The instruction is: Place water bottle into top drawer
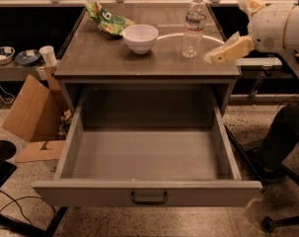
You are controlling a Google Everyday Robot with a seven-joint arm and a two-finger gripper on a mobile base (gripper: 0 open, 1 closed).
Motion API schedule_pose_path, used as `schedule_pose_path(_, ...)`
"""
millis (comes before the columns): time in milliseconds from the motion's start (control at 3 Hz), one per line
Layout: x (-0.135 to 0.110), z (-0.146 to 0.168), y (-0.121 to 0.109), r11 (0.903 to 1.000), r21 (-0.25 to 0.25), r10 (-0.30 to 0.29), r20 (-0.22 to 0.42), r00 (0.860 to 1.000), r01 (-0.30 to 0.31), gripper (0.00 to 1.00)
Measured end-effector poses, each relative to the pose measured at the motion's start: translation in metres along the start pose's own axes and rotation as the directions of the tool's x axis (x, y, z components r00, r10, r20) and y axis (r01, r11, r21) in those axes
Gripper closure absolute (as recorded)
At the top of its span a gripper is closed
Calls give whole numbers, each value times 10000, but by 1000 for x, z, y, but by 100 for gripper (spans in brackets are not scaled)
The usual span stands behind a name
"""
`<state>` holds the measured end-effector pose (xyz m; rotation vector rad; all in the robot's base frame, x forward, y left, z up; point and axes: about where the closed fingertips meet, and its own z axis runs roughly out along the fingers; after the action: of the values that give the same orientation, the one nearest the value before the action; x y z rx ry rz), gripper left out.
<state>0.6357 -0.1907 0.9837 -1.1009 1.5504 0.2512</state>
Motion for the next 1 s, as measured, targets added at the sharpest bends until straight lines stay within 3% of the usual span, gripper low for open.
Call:
schedule_pose_path(333,-15,13,-11,9986,532,-47,541,9985,18,0)
schedule_pose_path(667,-14,17,-9,9984,513,224,550,9982,-252,0)
schedule_pose_path(1000,5,41,-12,9865,769,1386,774,9873,-1445,0)
